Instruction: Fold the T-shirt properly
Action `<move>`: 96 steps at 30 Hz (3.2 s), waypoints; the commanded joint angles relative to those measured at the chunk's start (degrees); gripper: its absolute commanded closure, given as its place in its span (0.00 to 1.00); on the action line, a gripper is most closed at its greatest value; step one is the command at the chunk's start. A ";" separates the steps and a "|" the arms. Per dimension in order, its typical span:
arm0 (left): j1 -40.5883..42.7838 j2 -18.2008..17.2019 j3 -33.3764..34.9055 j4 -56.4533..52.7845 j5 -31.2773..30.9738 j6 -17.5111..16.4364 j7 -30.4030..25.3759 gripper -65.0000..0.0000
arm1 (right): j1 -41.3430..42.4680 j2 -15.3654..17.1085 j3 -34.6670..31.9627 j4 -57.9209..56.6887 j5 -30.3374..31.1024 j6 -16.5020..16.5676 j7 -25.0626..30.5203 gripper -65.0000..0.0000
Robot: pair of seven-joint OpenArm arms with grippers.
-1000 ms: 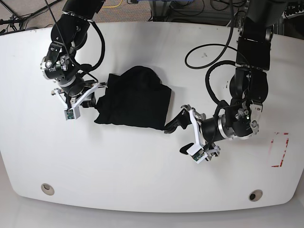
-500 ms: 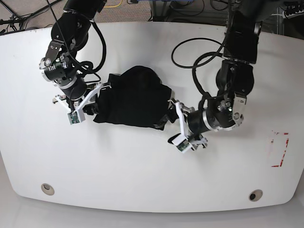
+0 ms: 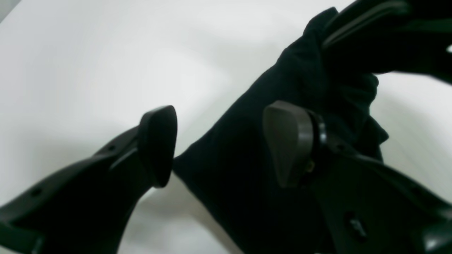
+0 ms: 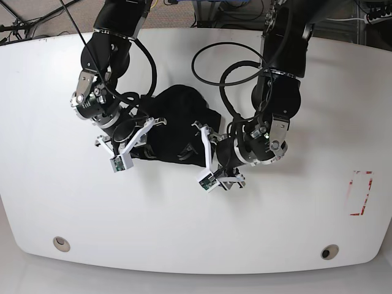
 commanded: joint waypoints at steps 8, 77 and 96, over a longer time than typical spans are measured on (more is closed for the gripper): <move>-0.48 -0.34 -0.43 -5.78 -0.46 -0.06 -1.39 0.42 | -0.83 2.69 0.00 -7.60 -4.58 0.11 8.34 0.84; -0.30 -3.59 -0.52 -11.76 -0.64 -0.06 -6.14 0.42 | -8.92 1.90 0.26 -8.75 -5.20 0.02 6.05 0.85; 13.24 -5.26 -0.52 10.57 -0.73 -0.06 3.71 0.42 | 7.17 7.00 -6.68 -22.90 -5.11 0.11 6.32 0.84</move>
